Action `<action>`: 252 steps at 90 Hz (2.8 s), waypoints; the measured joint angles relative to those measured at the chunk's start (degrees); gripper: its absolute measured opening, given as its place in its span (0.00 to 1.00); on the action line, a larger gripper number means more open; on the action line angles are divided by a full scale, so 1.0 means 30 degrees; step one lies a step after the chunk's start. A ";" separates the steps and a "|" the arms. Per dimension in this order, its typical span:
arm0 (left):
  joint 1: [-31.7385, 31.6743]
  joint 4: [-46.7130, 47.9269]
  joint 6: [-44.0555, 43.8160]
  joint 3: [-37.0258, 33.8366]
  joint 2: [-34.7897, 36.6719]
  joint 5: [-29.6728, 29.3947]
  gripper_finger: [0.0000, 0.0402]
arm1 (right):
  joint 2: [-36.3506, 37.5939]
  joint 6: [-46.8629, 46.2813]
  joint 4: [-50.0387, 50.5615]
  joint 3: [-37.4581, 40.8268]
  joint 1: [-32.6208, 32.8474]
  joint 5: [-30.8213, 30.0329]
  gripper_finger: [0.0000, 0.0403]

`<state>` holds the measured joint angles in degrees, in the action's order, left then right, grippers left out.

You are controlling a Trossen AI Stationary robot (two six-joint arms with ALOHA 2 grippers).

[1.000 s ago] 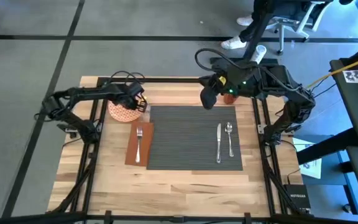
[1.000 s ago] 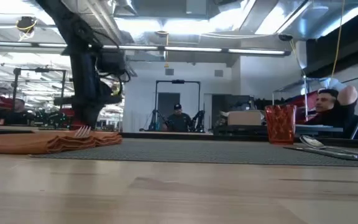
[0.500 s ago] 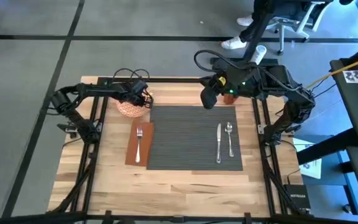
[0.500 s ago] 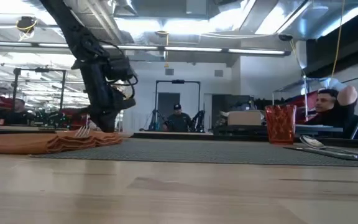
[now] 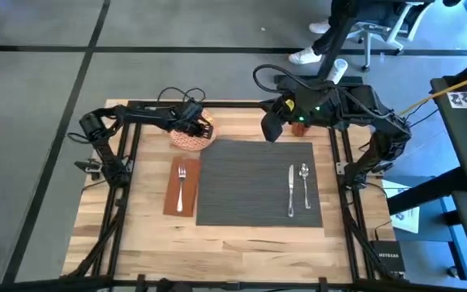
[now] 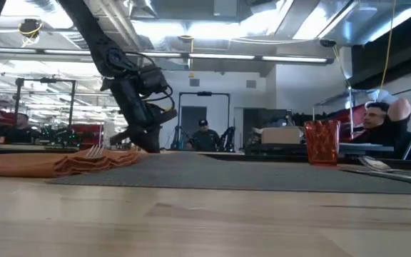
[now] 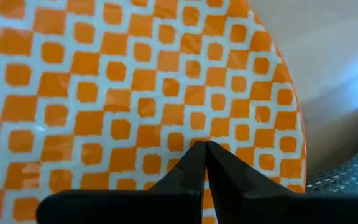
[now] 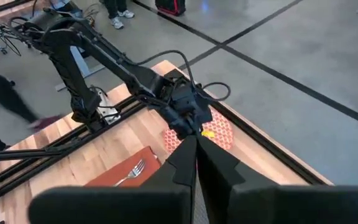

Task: Set table place
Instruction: Put the orange plate on the gray tablemat to the left of the silver fork

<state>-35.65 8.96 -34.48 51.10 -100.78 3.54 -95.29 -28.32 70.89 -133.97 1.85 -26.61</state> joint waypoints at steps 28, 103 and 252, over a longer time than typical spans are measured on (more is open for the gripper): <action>0.0170 0.4680 0.2028 0.3094 0.2775 0.0820 0.00 | -0.0014 0.0196 0.0434 0.0000 -0.0547 0.0635 0.00; 0.0178 1.3923 0.0907 0.6494 1.8132 -0.1604 0.00 | -0.0199 0.0544 -0.7179 0.8096 -0.3038 0.6354 0.12; 0.4227 1.4839 0.9471 0.6487 1.7470 -0.1970 0.00 | -0.1778 0.5268 -1.2677 1.1453 -0.3322 0.5892 0.20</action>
<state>-22.96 53.47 -6.07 70.57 -48.37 -2.37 -100.62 -12.51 32.86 -99.61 -8.12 -8.94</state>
